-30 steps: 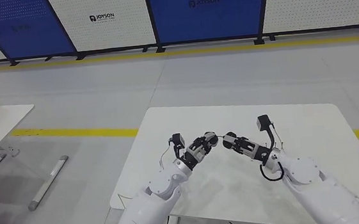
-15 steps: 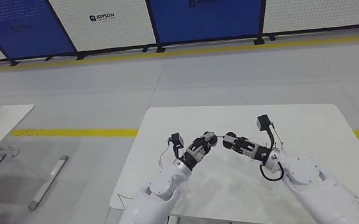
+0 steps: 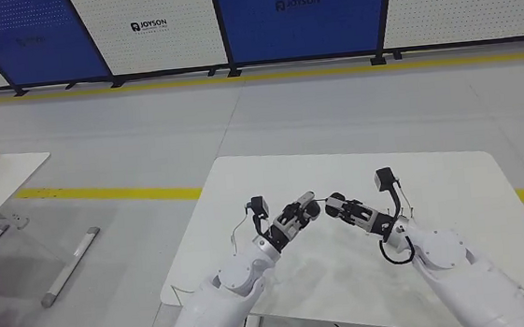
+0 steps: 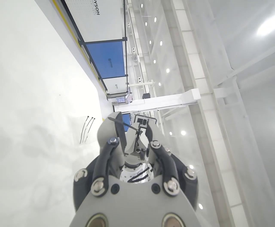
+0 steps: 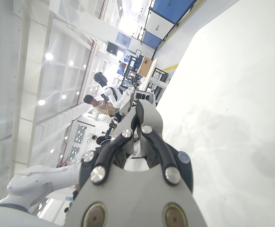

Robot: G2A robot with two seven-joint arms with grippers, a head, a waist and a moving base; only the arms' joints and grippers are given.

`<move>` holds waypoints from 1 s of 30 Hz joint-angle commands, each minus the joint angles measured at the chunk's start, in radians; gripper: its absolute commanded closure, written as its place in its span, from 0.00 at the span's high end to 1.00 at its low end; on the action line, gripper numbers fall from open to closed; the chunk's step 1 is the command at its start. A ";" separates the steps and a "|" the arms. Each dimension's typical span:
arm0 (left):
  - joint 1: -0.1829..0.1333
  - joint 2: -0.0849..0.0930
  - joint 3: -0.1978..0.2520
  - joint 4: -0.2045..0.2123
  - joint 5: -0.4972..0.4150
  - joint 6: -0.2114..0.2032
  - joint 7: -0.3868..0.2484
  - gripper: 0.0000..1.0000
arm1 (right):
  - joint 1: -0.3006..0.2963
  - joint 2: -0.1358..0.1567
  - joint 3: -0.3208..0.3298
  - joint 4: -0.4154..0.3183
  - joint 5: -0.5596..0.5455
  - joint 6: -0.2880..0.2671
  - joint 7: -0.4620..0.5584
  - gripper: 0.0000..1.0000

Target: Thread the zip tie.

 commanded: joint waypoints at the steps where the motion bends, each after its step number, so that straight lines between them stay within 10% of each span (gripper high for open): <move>1: 0.002 0.000 -0.002 -0.001 0.003 -0.002 -0.002 0.25 | 0.000 0.000 0.000 0.000 0.000 0.000 0.000 0.00; 4: 0.004 0.000 -0.002 -0.001 0.011 -0.003 0.000 0.00 | 0.000 0.000 0.000 0.000 0.000 0.000 0.000 0.00; 30: 0.004 -0.003 -0.010 0.013 0.032 -0.022 0.006 0.00 | -0.007 0.000 0.001 -0.009 -0.004 0.010 -0.004 0.00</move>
